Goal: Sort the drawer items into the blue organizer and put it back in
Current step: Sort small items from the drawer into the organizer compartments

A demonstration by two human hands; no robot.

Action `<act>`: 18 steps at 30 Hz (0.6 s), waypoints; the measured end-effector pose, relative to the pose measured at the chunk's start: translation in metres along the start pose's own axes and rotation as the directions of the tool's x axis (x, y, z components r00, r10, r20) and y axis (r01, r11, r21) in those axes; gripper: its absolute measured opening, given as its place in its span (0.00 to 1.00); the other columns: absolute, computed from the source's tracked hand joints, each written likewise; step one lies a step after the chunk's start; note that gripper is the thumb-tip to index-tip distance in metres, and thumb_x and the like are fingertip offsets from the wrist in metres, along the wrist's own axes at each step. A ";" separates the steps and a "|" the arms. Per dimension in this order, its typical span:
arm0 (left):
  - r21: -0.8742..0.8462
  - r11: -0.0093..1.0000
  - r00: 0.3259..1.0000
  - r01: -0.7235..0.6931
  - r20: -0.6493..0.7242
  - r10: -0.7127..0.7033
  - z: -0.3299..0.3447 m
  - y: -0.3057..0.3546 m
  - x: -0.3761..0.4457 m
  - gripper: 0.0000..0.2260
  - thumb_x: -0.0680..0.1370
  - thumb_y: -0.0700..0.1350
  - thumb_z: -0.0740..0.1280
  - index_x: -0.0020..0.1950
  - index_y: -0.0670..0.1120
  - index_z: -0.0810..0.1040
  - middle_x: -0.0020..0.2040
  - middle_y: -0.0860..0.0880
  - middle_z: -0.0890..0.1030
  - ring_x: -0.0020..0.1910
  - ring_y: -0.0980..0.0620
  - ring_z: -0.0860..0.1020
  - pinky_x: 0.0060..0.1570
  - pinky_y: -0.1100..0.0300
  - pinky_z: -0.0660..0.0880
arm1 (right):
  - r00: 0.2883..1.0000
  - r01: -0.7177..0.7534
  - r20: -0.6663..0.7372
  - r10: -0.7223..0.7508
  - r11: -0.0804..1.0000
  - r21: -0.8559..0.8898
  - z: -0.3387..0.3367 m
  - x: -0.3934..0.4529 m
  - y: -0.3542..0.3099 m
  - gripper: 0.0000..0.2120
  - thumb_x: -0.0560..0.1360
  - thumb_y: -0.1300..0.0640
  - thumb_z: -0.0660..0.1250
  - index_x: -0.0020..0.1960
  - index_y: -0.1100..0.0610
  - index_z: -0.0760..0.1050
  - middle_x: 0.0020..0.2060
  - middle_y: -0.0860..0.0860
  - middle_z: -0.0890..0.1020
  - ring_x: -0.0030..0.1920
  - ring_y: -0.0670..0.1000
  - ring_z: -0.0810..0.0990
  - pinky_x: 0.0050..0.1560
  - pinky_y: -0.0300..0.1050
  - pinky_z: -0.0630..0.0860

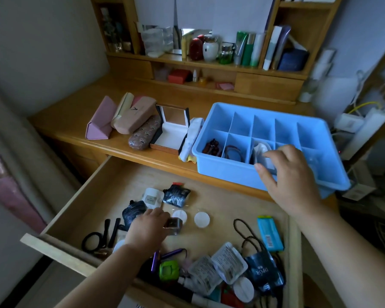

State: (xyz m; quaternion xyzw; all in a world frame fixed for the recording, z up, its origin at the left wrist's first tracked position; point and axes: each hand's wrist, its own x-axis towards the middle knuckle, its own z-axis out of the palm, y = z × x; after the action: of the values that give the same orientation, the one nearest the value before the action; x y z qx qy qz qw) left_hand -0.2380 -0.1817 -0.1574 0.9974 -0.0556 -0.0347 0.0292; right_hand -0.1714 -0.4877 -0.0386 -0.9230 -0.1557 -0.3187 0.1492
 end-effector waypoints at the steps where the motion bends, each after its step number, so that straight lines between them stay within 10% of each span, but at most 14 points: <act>1: -0.104 0.994 0.999 0.023 -0.035 -0.026 -0.007 0.001 -0.004 0.13 0.76 0.55 0.63 0.59 0.53 0.75 0.52 0.55 0.77 0.52 0.54 0.76 0.47 0.60 0.73 | 0.998 0.040 -0.040 -0.038 0.998 0.040 -0.002 -0.004 -0.002 0.17 0.74 0.51 0.62 0.49 0.65 0.78 0.43 0.60 0.76 0.46 0.61 0.75 0.47 0.50 0.72; 4: -0.452 0.892 0.983 -0.015 -0.172 -0.070 -0.032 0.014 -0.015 0.12 0.73 0.53 0.71 0.54 0.52 0.78 0.41 0.55 0.80 0.39 0.55 0.78 0.39 0.58 0.74 | 0.991 0.135 -0.023 -0.133 0.964 0.231 -0.002 -0.020 -0.023 0.12 0.74 0.54 0.63 0.48 0.62 0.79 0.45 0.55 0.78 0.48 0.55 0.77 0.50 0.45 0.72; 7: -0.660 0.745 0.982 -0.097 -0.187 -0.038 -0.059 0.040 -0.013 0.10 0.70 0.47 0.75 0.51 0.52 0.81 0.35 0.61 0.81 0.35 0.62 0.79 0.36 0.70 0.73 | 0.938 -0.081 0.327 -0.113 0.848 0.524 0.003 -0.034 -0.055 0.18 0.73 0.51 0.68 0.62 0.52 0.75 0.58 0.44 0.77 0.59 0.42 0.74 0.61 0.36 0.70; 10: -0.892 0.441 0.994 -0.105 -0.084 0.067 -0.082 0.062 -0.006 0.07 0.72 0.42 0.73 0.49 0.51 0.82 0.41 0.54 0.85 0.40 0.56 0.83 0.42 0.63 0.79 | 0.676 -0.563 0.726 -0.124 0.549 0.618 0.009 -0.036 -0.072 0.24 0.72 0.41 0.69 0.66 0.43 0.69 0.60 0.37 0.74 0.63 0.37 0.71 0.62 0.30 0.66; 13: -0.988 0.151 0.986 -0.038 -0.012 0.165 -0.097 0.078 -0.003 0.05 0.72 0.45 0.72 0.48 0.50 0.83 0.40 0.45 0.85 0.38 0.51 0.83 0.38 0.63 0.78 | 0.454 -0.860 0.866 -0.207 0.151 0.487 0.008 -0.036 -0.073 0.19 0.70 0.35 0.63 0.52 0.46 0.80 0.42 0.46 0.83 0.45 0.47 0.82 0.49 0.42 0.76; 18: -0.931 0.330 0.986 -0.156 -0.167 -0.005 -0.091 0.084 0.004 0.12 0.67 0.62 0.73 0.46 0.58 0.83 0.42 0.50 0.81 0.38 0.54 0.76 0.39 0.65 0.72 | 0.448 -0.894 0.863 -0.235 -0.114 0.433 0.000 -0.041 -0.051 0.22 0.65 0.38 0.71 0.50 0.54 0.81 0.34 0.52 0.79 0.28 0.47 0.74 0.28 0.38 0.70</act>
State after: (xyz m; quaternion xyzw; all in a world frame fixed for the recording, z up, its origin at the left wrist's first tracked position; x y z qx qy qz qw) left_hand -0.2369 -0.2602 -0.0617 0.7934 -0.0693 0.0109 0.6046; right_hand -0.2213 -0.4491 -0.0555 -0.5600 -0.0644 0.3733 0.7368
